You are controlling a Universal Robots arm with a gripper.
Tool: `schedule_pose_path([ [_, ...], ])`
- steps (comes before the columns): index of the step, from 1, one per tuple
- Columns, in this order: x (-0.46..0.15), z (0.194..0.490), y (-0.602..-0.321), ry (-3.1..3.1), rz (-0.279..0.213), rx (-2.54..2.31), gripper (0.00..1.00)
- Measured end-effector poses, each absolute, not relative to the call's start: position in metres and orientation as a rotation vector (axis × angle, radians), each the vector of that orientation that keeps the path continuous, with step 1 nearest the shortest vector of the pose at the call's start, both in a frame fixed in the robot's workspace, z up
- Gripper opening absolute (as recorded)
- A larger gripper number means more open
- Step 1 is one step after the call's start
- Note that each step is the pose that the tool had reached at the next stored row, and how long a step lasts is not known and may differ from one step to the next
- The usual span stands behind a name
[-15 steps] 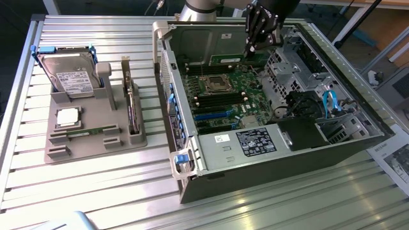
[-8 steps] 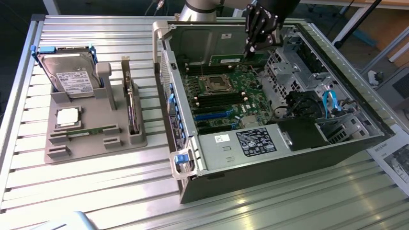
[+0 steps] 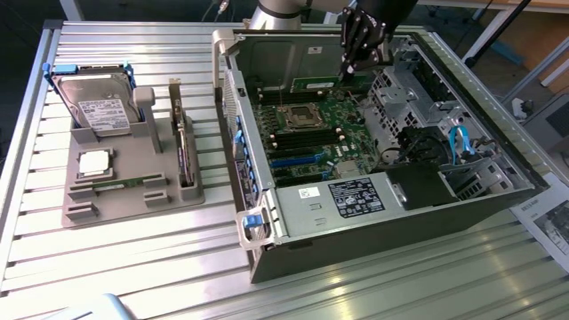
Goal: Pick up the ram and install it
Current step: 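Insert the ram into the slot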
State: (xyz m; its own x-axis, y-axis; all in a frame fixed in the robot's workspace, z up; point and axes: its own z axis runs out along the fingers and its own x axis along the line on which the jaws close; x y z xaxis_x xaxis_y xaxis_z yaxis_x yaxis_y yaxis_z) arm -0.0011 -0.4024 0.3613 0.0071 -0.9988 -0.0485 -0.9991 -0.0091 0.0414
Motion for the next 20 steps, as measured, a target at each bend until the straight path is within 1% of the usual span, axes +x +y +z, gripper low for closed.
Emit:
schedule_pose_path([
  [20, -0.0011, 0.3526, -0.4024, 2.208, 0.1, -2.226, 0.12],
])
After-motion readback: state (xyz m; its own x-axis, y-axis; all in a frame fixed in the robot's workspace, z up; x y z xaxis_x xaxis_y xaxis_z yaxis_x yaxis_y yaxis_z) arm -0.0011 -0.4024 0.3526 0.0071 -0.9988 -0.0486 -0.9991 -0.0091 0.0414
